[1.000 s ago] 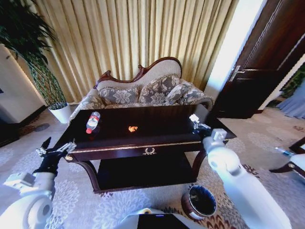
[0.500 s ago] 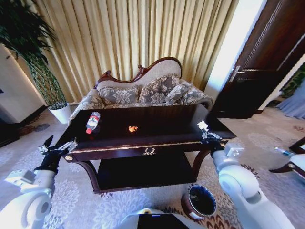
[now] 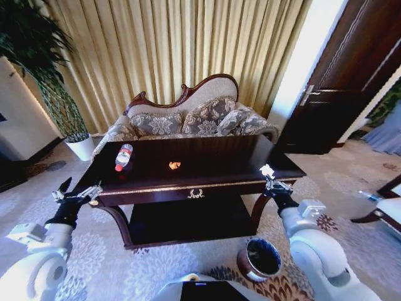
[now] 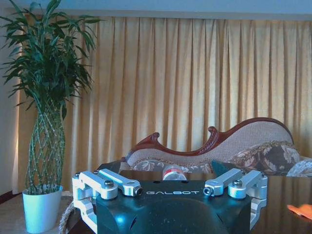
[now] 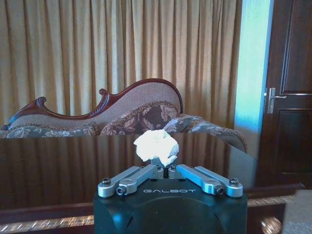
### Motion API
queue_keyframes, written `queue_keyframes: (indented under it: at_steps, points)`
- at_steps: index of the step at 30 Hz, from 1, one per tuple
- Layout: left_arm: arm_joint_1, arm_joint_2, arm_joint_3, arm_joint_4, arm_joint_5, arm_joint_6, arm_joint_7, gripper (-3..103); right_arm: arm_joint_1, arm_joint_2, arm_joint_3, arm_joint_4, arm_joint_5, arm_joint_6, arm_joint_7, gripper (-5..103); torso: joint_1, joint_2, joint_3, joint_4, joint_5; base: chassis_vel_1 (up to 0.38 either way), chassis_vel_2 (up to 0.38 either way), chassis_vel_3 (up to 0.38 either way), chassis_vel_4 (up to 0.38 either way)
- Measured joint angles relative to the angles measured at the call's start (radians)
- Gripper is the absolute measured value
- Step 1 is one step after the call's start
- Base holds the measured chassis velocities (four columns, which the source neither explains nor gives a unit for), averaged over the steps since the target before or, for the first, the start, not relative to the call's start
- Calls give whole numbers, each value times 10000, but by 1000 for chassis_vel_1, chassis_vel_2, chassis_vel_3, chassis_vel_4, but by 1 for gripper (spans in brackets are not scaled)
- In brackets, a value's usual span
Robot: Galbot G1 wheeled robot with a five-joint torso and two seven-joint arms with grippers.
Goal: Move to the front of the table and place the trash on the table into the trash bin.
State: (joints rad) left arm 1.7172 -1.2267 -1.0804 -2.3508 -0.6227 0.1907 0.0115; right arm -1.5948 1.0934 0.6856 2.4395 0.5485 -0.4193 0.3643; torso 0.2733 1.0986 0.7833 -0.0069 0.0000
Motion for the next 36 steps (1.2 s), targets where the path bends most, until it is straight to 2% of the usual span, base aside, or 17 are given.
queue_keyframes:
  at_steps: [13, 18, 29, 36]
  points:
    - [-31, -52, 76, 72, 33, -30, 56, 100, -164, 66, -90, -190, -230, 149, -116, 0, -9, 8, -4, -1, -2, 205, -198, -193, 189]
    - [-46, -127, 116, 32, 61, -33, 70, 100, -32, 64, -343, -935, -258, 103, -142, 0, -8, 6, -2, -2, -2, 22, -20, -24, 25]
    - [51, -238, -13, -202, 81, -9, 78, 100, 1311, 107, -1170, -5703, -1342, 622, -1176, 0, -3, 1, 0, -3, 2, -2, 14, 9, -3]
    - [182, -258, -73, -259, 175, -71, 76, 100, 2084, 409, -1493, -8096, -2044, 877, -1307, 0, -2, 1, 0, 0, 1, 0, 0, 0, 0]
